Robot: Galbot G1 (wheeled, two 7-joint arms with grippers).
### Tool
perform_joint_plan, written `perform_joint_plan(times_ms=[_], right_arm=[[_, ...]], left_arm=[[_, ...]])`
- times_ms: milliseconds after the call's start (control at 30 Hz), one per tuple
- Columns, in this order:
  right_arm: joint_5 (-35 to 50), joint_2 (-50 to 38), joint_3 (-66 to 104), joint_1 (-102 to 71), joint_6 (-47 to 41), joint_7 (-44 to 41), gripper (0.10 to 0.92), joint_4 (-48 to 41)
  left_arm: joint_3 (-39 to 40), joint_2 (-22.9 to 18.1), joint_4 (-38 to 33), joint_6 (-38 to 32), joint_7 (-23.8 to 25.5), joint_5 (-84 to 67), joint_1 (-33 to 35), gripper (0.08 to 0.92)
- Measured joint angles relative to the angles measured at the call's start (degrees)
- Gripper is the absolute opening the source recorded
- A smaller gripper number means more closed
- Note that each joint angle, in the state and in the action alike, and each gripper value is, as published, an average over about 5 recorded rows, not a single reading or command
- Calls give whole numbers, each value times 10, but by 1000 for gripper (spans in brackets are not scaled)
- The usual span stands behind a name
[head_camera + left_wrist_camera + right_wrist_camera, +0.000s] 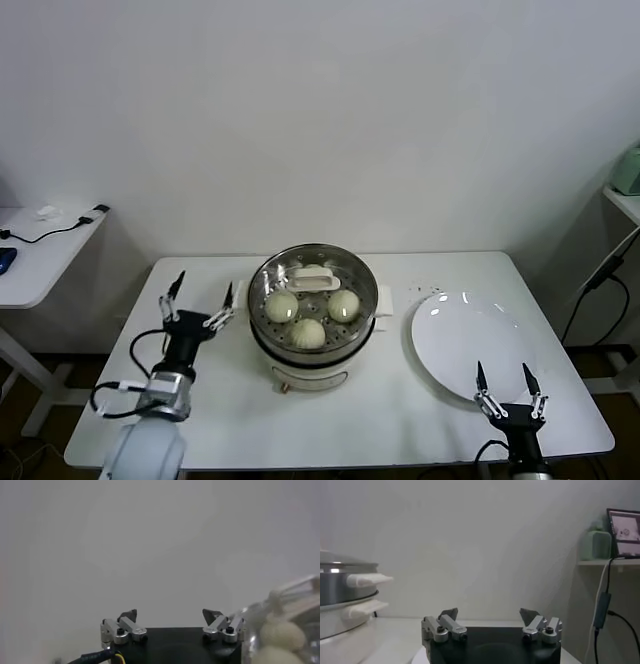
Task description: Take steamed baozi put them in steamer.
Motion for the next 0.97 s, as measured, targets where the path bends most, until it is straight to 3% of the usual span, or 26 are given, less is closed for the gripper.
perform_joint_plan(times_ms=[467, 967], right_arm=[[19, -4, -10, -1, 4, -14, 823, -11], [26, -6, -12, -4, 3, -19, 823, -16]], left_arm=[[-28, 9, 109, -109, 0, -114, 68, 823], [-27, -2, 139, -159, -2, -126, 89, 823]])
